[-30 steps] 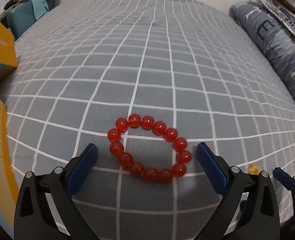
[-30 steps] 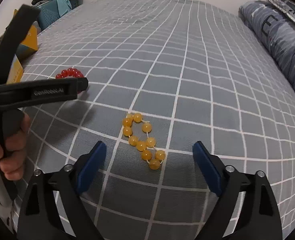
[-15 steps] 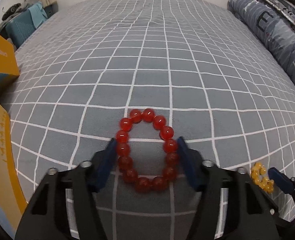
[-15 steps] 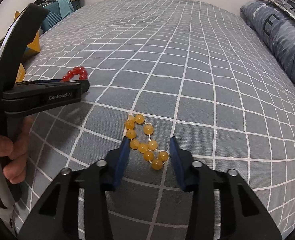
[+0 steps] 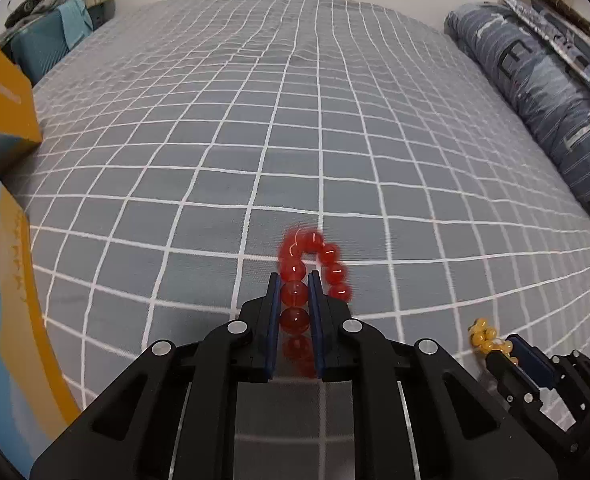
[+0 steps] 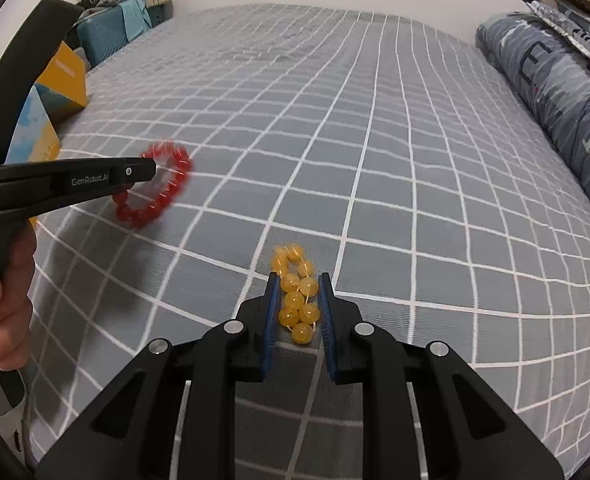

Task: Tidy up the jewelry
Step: 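Grasp the red bead bracelet with left tool while right tool grasps amber bead bracelet, then lift both held bracelets and carry them toward the white box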

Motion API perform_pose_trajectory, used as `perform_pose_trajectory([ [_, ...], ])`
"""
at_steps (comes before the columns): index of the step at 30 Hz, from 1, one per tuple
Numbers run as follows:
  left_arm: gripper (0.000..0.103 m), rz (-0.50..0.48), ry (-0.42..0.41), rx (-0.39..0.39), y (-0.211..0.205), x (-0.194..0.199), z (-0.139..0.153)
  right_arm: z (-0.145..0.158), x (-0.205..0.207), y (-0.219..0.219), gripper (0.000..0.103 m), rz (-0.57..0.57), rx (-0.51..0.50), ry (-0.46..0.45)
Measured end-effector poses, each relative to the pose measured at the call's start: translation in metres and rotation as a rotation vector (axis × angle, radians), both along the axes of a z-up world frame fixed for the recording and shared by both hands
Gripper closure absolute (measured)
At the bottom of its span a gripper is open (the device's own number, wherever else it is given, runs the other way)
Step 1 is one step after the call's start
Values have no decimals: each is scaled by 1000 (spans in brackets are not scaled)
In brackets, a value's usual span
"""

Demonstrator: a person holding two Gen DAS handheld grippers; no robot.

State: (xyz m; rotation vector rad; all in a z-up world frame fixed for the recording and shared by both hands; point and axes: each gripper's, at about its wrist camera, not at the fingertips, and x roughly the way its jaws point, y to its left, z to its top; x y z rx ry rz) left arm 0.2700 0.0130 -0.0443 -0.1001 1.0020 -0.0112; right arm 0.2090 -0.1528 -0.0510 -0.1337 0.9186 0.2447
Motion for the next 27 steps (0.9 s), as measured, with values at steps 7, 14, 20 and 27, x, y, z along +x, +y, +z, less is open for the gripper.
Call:
perform_pose_trajectory([
  [7, 90, -5, -18, 15, -2, -22, 18, 25, -17, -8, 85, -19, 26, -43],
  [14, 90, -5, -47, 20, -2, -45, 39, 48, -31, -13, 85, -41, 40, -81],
  [20, 90, -10, -76, 27, -4, -65, 58, 62, -40, -15, 85, -50, 49, -99],
  [27, 90, -10, -101, 26, 1, -85, 75, 75, -49, -10, 85, -45, 45, -120],
])
